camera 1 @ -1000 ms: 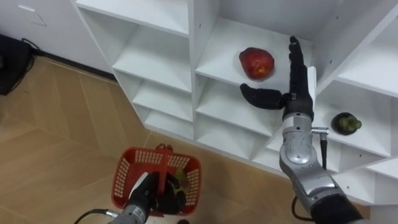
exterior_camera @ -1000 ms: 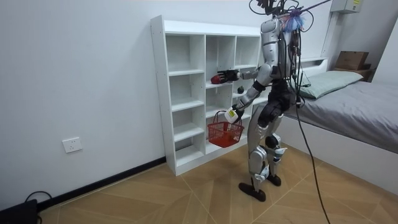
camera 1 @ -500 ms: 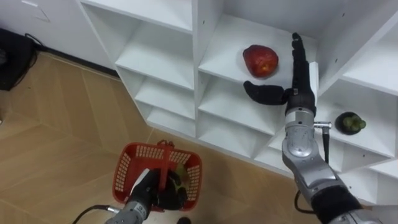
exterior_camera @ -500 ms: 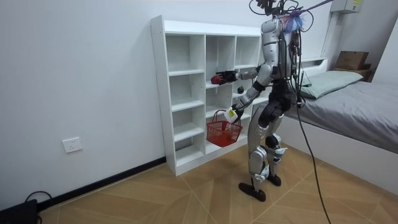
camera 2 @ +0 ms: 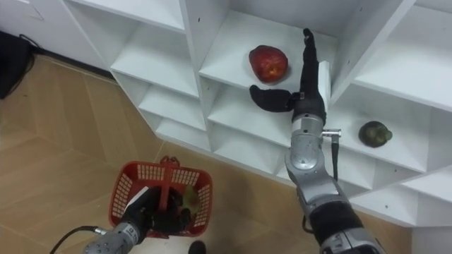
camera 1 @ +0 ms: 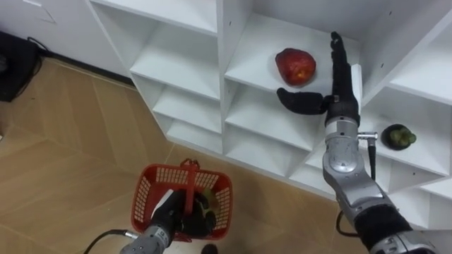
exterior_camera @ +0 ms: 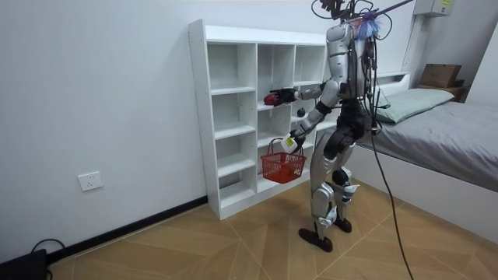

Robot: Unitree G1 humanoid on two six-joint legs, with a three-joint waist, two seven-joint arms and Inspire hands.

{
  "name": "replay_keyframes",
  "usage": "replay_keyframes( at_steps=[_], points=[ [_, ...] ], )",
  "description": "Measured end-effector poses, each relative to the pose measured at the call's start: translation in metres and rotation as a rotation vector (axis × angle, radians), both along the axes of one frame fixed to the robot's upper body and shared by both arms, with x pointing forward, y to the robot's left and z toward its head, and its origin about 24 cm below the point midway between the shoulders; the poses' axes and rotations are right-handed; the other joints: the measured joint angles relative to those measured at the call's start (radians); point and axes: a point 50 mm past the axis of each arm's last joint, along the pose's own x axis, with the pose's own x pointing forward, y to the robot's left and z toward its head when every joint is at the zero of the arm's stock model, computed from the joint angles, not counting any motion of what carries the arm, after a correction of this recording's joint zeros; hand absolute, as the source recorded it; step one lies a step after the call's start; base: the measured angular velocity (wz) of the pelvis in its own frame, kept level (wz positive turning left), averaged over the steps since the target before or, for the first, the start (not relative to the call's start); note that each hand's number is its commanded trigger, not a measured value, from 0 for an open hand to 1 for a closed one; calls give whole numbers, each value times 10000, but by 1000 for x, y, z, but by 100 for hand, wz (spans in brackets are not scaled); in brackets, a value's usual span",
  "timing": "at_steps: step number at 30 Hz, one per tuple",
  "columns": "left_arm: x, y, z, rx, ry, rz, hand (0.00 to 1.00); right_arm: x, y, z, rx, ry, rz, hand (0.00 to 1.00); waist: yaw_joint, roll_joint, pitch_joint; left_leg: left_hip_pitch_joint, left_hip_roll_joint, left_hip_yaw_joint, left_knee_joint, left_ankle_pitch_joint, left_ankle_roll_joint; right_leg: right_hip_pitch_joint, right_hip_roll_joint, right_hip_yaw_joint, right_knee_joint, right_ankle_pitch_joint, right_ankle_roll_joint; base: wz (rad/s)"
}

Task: Collect fruits from the closet

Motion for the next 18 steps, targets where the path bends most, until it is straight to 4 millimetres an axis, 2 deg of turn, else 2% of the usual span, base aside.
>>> replay_keyframes(
  at_steps=[18],
  points=[
    [0, -1, -1, -20, 148, -39, 100, 5, -2, 3, -292, 37, 125, 0, 33, 25, 9, -110, -9, -40, 75, -1, 0, -103, -6, 11, 80, 2, -3, 0]
  ],
)
